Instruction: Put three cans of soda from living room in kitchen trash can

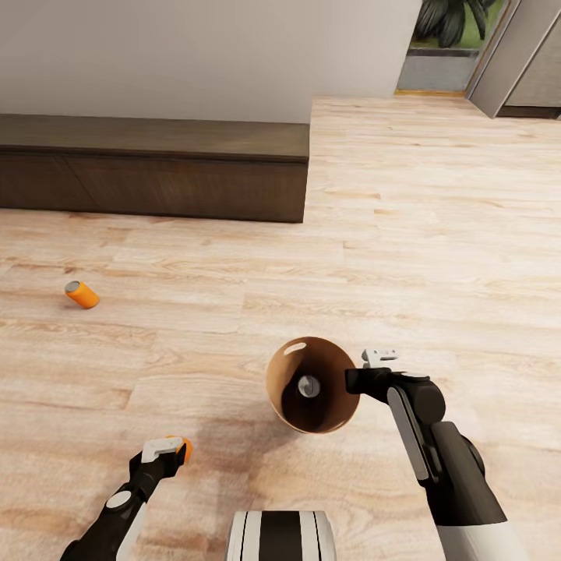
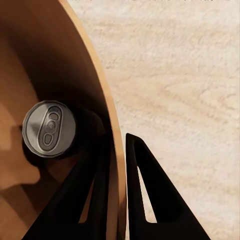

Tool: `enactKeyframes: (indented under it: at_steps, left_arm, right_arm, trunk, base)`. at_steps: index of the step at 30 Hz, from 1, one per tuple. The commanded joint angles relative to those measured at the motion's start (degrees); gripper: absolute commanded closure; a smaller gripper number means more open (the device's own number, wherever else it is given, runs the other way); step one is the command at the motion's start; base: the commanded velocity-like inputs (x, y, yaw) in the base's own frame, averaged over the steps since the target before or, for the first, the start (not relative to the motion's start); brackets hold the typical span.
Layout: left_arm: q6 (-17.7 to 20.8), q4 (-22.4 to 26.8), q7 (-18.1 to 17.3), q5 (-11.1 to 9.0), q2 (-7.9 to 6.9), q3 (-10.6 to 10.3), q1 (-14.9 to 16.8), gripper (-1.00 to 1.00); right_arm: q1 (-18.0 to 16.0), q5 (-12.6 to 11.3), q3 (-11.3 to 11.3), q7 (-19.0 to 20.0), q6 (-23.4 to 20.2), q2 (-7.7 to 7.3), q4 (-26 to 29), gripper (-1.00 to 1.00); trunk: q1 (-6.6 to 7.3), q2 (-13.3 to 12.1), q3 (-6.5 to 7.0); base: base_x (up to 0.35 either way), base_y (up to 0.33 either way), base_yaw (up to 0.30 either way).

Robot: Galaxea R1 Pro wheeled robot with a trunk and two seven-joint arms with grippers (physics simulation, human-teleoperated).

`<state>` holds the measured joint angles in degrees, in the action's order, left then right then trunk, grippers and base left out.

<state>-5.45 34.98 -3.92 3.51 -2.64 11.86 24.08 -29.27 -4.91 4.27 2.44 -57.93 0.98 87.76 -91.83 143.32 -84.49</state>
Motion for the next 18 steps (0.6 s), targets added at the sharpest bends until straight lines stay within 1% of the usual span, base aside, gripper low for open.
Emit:
enactKeyframes:
  at_steps: [1, 14, 17, 18]
  left_arm:
    - [0.0, 0.0, 0.0, 0.0, 0.00, 0.0, 0.0, -1.00]
    - [0.0, 0.0, 0.1, 0.0, 0.00, 0.0, 0.0, -1.00]
    - [0.0, 0.0, 0.0, 0.0, 0.00, 0.0, 0.0, -1.00]
    - [0.0, 0.0, 0.0, 0.0, 0.00, 0.0, 0.0, -1.00]
  right_arm:
    - [0.0, -1.4, 0.0, 0.3, 0.0, 0.02, 0.1, 1.00]
    - [-0.1, -1.5, 0.0, 0.3, 0.0, 0.07, 0.2, 1.00]
    - [0.0, -2.2, 0.0, 0.3, 0.0, 0.07, 0.2, 1.00]
    - [-0.1, -2.9, 0.0, 0.3, 0.0, 0.07, 0.2, 1.00]
  trunk:
    - [0.00, 0.0, 0.00]
    - [0.00, 0.0, 0.00]
    - [0.00, 0.0, 0.00]
    - [0.00, 0.0, 0.00]
  base:
    - [0.000, 0.000, 0.000]
    - [0.000, 0.000, 0.000]
    - [0.000, 0.000, 0.000]
    - [0.000, 0.000, 0.000]
